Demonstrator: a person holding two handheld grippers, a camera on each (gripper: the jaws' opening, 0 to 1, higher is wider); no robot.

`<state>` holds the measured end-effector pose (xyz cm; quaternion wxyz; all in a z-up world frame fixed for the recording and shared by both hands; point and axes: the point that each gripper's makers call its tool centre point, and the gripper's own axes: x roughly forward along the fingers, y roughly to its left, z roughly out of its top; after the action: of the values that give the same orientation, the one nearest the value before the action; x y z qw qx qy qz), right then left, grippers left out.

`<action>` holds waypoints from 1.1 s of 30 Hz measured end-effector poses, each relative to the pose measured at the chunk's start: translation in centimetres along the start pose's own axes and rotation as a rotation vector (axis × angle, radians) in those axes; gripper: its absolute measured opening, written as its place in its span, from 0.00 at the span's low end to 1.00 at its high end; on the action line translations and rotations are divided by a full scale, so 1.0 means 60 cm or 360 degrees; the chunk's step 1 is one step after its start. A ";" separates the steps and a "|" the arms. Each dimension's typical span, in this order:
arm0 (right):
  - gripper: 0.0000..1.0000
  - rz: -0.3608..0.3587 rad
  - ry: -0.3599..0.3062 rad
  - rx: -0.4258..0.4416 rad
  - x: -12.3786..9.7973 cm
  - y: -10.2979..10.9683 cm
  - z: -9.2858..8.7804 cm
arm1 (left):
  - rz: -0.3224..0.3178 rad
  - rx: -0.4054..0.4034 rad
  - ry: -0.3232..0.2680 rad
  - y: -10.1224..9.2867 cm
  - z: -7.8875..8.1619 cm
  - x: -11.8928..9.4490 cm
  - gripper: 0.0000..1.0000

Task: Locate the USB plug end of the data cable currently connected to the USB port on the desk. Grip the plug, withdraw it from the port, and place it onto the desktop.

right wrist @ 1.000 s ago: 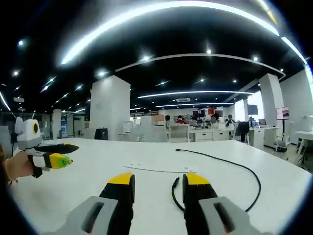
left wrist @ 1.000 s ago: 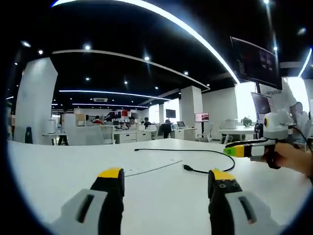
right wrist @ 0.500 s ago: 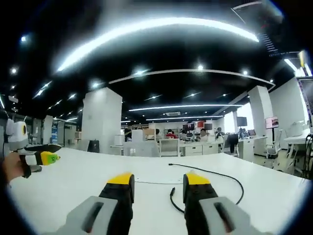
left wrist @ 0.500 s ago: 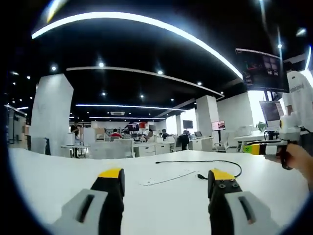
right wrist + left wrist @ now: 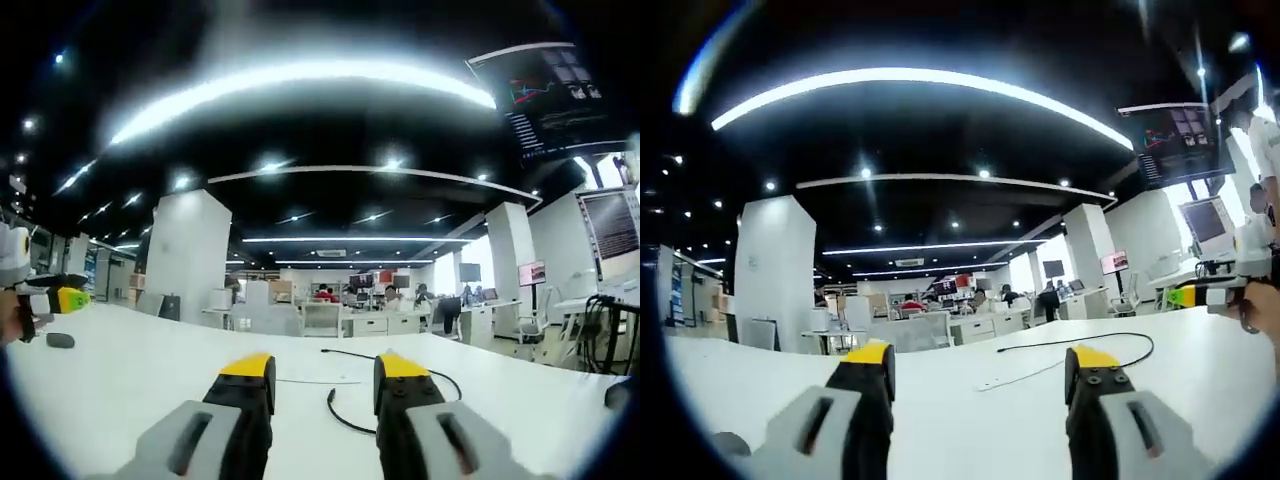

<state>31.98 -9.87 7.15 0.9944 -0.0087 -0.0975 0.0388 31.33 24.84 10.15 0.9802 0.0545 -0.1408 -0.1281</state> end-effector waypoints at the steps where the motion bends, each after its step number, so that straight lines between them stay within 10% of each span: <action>1: 0.40 -0.0006 -0.0001 0.0007 -0.006 0.000 -0.002 | 0.0028 -0.0001 0.0003 0.006 -0.003 -0.007 0.69; 18: 0.41 -0.0142 0.0045 -0.0073 -0.050 -0.002 -0.059 | 0.0269 -0.0068 0.0129 0.061 -0.098 -0.075 0.69; 33: 0.42 -0.0186 0.0027 -0.0067 -0.055 -0.006 -0.061 | 0.0316 -0.0067 0.0098 0.063 -0.098 -0.073 0.69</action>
<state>29.49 -10.50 2.94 0.9954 -0.0242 -0.0902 -0.0215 29.86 30.04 3.94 0.9929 0.0235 -0.1126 -0.0314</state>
